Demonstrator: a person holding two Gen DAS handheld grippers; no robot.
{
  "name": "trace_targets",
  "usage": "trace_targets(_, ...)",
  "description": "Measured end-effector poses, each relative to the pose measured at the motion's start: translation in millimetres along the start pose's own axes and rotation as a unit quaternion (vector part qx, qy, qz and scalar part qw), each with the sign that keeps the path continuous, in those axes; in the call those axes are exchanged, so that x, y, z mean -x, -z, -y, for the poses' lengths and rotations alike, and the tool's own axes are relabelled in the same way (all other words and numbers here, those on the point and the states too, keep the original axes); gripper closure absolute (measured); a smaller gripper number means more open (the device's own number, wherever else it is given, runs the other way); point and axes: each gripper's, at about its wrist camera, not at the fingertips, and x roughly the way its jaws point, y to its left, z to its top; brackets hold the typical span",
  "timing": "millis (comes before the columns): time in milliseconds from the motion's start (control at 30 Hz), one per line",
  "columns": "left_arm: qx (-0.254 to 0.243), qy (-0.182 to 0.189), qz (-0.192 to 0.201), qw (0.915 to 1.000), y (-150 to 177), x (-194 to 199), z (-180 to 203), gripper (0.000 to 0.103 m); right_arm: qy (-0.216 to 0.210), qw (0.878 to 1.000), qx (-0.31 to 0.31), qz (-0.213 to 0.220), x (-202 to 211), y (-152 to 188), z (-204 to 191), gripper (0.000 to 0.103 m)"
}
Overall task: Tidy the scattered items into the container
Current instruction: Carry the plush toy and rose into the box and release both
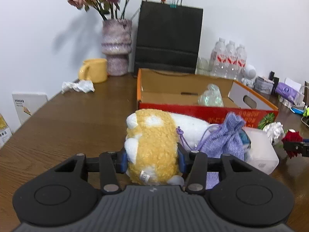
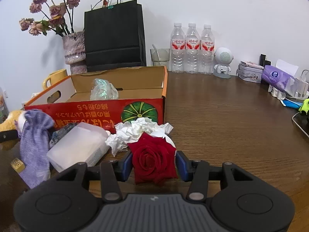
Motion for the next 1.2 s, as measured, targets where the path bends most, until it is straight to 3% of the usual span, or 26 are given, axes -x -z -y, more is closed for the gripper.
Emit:
trace_targets(367, -0.005, -0.005, 0.054, 0.9985, -20, 28, 2, 0.056, -0.008, 1.0, -0.002, 0.026, 20, -7, -4, 0.057)
trace_targets(767, -0.003, 0.014, 0.068, 0.9976, -35, 30, 9, 0.056, -0.026, 0.998, 0.011, 0.055, 30, -31, -18, 0.056)
trace_targets(967, -0.003, 0.033, 0.065, 0.9973, -58, 8, 15, 0.056, -0.045, 0.996, 0.028, 0.07, 12, -67, -32, 0.056)
trace_targets(1200, 0.004, 0.048, 0.049, 0.9976, -90, -48, 25, 0.056, -0.058, 0.996, 0.034, 0.063, -42, -111, -44, 0.056)
